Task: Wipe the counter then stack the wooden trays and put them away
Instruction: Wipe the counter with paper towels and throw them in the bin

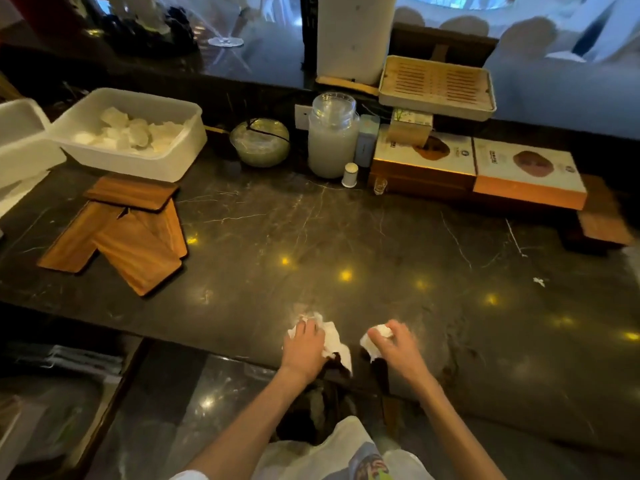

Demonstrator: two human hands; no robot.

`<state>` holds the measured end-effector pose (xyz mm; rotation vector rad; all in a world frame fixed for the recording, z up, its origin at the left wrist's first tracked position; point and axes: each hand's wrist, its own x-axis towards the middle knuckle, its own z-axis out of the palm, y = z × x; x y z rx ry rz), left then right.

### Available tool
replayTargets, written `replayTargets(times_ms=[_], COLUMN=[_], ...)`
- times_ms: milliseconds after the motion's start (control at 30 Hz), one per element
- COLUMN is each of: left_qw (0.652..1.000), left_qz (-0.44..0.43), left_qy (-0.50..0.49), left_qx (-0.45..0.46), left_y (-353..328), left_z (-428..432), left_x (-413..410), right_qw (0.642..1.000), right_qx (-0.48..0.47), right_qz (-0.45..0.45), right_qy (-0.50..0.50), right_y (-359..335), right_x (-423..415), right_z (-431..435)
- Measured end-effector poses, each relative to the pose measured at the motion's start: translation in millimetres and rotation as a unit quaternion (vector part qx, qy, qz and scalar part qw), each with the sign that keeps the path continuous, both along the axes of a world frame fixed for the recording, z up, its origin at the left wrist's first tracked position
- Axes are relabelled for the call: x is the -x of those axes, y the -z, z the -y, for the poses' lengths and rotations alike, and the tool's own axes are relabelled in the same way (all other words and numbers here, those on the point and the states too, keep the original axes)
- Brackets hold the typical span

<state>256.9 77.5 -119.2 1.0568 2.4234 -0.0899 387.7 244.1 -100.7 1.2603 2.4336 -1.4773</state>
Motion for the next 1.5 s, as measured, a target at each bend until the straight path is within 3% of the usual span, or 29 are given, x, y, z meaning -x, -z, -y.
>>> replayTargets(times_ms=[100, 233, 300, 400, 500, 600, 767, 900, 967, 1033, 1133, 1233, 1267, 1300, 1367, 1400, 1433, 1500], left_qw=[0.993, 0.933, 0.918, 0.894, 0.889, 0.867, 0.742, 0.653, 0.601, 0.612, 0.649, 0.633, 0.616, 0.575, 0.457, 0.416, 0.407, 0.438], left_qz=[0.059, 0.189, 0.221, 0.298, 0.329, 0.334, 0.472, 0.369, 0.365, 0.4, 0.37, 0.353, 0.362, 0.399, 0.495, 0.523, 0.538, 0.539], left_qy=[-0.042, -0.159, -0.185, -0.194, -0.198, -0.281, -0.415, -0.594, -0.634, -0.601, -0.595, -0.639, -0.654, -0.67, -0.689, -0.689, -0.682, -0.661], left_qx=[-0.097, -0.262, -0.271, -0.27, -0.249, -0.241, -0.233, -0.292, -0.322, -0.321, -0.298, -0.258, -0.249, -0.247, -0.267, -0.281, -0.284, -0.286], left_y=[0.4, -2.5, -4.8, -9.4, -14.4, -22.2, -30.8, -13.2, -1.9, 14.3, 37.1, 73.1, 94.1, 115.4, 161.5, 190.1, 219.2, 278.8], left_z=[28.6, 87.8, 118.5, 155.1, 174.4, 185.9, 227.8, 254.3, 267.7, 283.7, 293.2, 276.1, 270.9, 264.8, 253.8, 246.3, 239.0, 229.5], left_x=[4.9, 13.8, 16.5, 12.2, -3.1, -26.0, -63.9, -92.2, -102.2, -114.1, -122.8, -119.6, -118.2, -115.8, -105.4, -94.7, -86.5, -78.3], right_qw=[0.991, 0.946, 0.938, 0.959, 0.955, 0.97, 0.98, 0.976, 0.973, 0.966, 0.952, 0.946, 0.944, 0.941, 0.923, 0.919, 0.923, 0.952], right_qx=[0.081, 0.205, 0.209, 0.138, 0.173, 0.17, 0.119, 0.123, 0.141, 0.183, 0.251, 0.257, 0.252, 0.249, 0.282, 0.293, 0.288, 0.233], right_qz=[-0.047, -0.148, -0.161, -0.118, -0.129, -0.094, -0.11, -0.153, -0.154, -0.135, -0.095, -0.058, -0.04, -0.025, -0.022, -0.023, -0.019, 0.009], right_qy=[0.091, 0.206, 0.223, 0.22, 0.204, 0.143, 0.116, 0.091, 0.1, 0.124, 0.146, 0.188, 0.209, 0.228, 0.263, 0.264, 0.253, 0.198], right_y=[1.4, -7.0, -14.0, -17.4, -19.6, -18.5, -2.9, 9.3, 12.3, 14.8, 24.5, 52.0, 66.5, 84.0, 125.1, 150.9, 177.7, 233.9], right_x=[-19.1, -48.5, -58.2, -73.6, -91.2, -110.7, -132.1, -152.7, -160.1, -169.8, -184.4, -187.3, -185.6, -181.5, -166.6, -156.6, -146.2, -125.9], right_z=[40.4, 105.0, 136.2, 171.2, 189.6, 200.2, 200.3, 196.6, 195.8, 201.6, 220.9, 235.9, 238.0, 238.0, 238.7, 238.5, 237.7, 239.7])
